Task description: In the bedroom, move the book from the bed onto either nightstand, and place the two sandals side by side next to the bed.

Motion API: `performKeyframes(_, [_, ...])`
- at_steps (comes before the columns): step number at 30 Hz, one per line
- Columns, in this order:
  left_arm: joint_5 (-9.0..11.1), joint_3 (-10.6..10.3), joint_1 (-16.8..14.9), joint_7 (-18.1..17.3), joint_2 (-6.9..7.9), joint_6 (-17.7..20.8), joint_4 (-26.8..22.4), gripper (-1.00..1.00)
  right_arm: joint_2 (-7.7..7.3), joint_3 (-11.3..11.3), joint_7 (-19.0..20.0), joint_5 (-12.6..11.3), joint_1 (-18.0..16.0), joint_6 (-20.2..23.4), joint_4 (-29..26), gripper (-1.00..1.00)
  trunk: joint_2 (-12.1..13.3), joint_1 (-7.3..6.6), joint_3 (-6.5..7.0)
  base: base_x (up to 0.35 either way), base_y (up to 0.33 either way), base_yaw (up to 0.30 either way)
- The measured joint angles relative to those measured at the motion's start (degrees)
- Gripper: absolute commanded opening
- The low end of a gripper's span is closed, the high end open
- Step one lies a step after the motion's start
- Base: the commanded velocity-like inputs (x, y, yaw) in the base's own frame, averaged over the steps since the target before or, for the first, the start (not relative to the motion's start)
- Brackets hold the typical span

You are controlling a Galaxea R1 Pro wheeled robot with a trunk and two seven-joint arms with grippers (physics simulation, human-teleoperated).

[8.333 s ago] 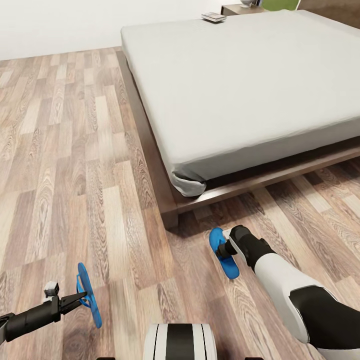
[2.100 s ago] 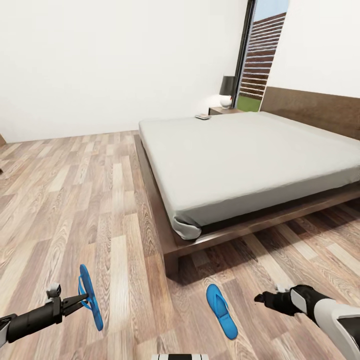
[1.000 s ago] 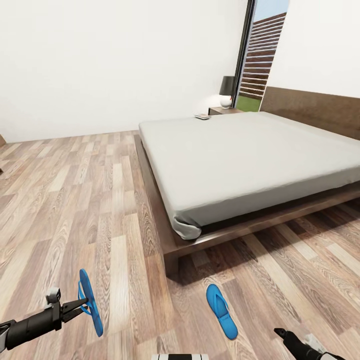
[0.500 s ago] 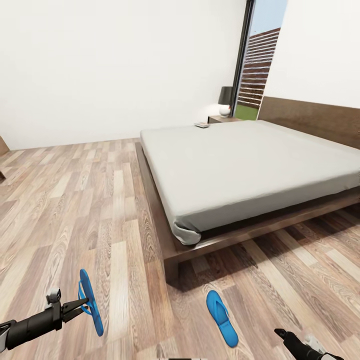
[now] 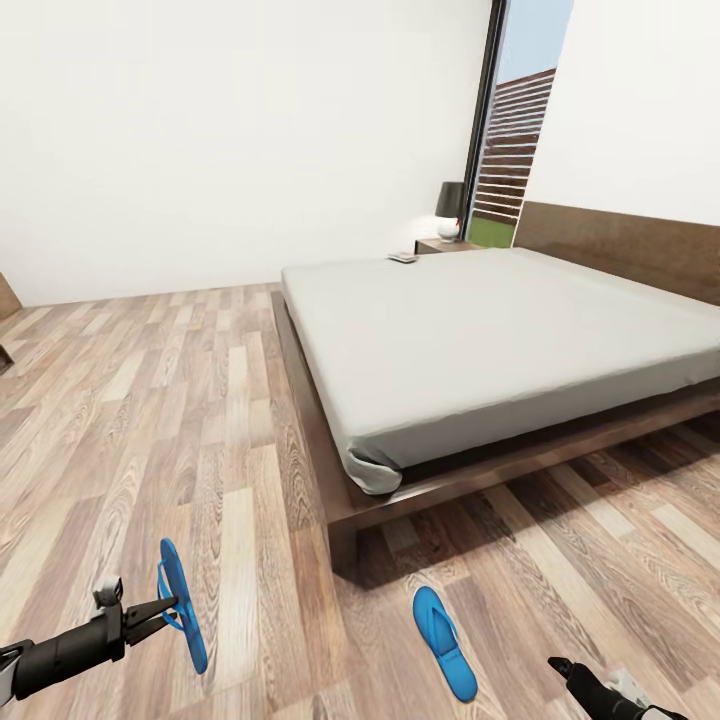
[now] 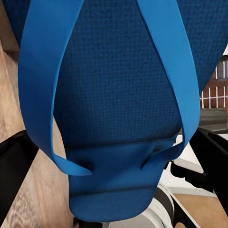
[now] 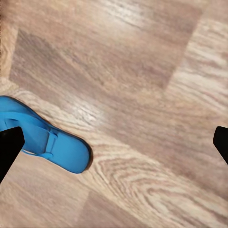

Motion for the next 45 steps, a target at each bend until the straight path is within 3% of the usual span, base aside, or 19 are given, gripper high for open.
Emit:
performKeyframes(31, [0.0,0.0,0.0,0.2,-0.11,0.0,0.0,-1.00,0.53,0.3,-0.6,0.3,0.1,-2.9,-0.1,1.00,0.0,0.00,0.00,0.000,0.000,0.001])
performKeyframes(45, [0.0,0.0,0.0,0.2,-0.15,0.0,0.0,-1.00,0.58,0.3,-0.7,0.3,0.1,-3.0,-0.1,1.00,0.0,0.00,-0.44,0.000,0.000,0.168])
